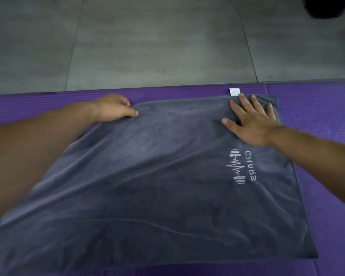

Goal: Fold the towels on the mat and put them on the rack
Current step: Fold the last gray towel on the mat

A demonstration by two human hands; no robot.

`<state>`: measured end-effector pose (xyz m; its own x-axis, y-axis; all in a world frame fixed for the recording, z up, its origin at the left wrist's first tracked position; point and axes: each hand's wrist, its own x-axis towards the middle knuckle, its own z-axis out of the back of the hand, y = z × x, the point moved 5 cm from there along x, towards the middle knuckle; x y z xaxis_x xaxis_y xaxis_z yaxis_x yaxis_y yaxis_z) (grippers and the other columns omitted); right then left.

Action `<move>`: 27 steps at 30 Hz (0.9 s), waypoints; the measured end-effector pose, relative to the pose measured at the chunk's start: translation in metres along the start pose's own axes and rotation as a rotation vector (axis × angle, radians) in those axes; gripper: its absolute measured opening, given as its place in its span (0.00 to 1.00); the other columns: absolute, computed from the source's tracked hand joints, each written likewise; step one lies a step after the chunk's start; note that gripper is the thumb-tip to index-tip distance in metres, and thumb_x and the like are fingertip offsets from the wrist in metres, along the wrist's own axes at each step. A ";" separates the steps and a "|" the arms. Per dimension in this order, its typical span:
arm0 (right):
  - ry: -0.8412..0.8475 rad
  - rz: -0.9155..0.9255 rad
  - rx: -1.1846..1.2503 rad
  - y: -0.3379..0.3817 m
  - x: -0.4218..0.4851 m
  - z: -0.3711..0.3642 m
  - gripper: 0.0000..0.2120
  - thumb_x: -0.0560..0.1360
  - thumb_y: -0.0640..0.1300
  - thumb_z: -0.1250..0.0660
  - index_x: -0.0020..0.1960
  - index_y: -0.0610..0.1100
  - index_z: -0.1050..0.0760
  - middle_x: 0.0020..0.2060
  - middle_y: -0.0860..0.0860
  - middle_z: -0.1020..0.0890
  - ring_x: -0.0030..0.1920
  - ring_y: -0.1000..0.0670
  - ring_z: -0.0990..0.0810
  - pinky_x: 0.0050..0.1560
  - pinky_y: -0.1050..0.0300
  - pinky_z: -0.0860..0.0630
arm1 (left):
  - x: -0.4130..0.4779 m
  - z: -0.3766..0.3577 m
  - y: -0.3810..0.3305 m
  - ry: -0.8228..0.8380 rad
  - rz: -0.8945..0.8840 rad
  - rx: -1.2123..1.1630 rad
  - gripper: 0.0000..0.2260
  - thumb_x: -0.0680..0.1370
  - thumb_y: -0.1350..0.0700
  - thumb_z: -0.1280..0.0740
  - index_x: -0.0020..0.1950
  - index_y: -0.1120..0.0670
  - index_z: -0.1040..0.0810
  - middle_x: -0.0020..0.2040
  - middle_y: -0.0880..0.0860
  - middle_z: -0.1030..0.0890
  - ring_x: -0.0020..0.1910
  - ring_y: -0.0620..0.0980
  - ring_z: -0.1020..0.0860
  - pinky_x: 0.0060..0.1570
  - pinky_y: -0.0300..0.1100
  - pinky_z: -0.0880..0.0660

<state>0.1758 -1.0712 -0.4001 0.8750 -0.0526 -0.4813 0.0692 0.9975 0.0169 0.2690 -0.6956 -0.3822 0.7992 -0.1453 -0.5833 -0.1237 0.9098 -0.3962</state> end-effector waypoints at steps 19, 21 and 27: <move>0.064 0.512 -0.038 0.298 -0.058 -0.024 0.43 0.70 0.72 0.66 0.82 0.57 0.54 0.81 0.58 0.62 0.80 0.51 0.67 0.80 0.45 0.62 | -0.076 0.085 0.227 -0.126 -0.113 0.074 0.08 0.73 0.43 0.24 0.49 0.41 0.17 0.50 0.46 0.19 0.50 0.46 0.21 0.57 0.35 0.28; 0.053 0.457 -0.044 0.307 -0.059 -0.028 0.43 0.70 0.73 0.66 0.82 0.57 0.52 0.80 0.58 0.64 0.80 0.51 0.68 0.79 0.42 0.62 | -0.070 0.085 0.242 -0.202 -0.071 0.050 0.08 0.68 0.38 0.25 0.41 0.37 0.20 0.45 0.42 0.19 0.49 0.47 0.21 0.64 0.51 0.27; 0.047 0.320 0.055 0.327 -0.055 -0.023 0.38 0.75 0.70 0.59 0.82 0.57 0.49 0.81 0.59 0.62 0.79 0.53 0.67 0.79 0.39 0.63 | -0.054 0.090 0.265 -0.332 -0.060 -0.261 0.05 0.72 0.46 0.25 0.40 0.43 0.19 0.38 0.41 0.18 0.43 0.48 0.18 0.56 0.49 0.23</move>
<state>0.1389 -0.7415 -0.3884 0.8335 0.2665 -0.4840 -0.1783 0.9589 0.2208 0.2456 -0.4119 -0.3920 0.9504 -0.0230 -0.3103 -0.1817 0.7685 -0.6135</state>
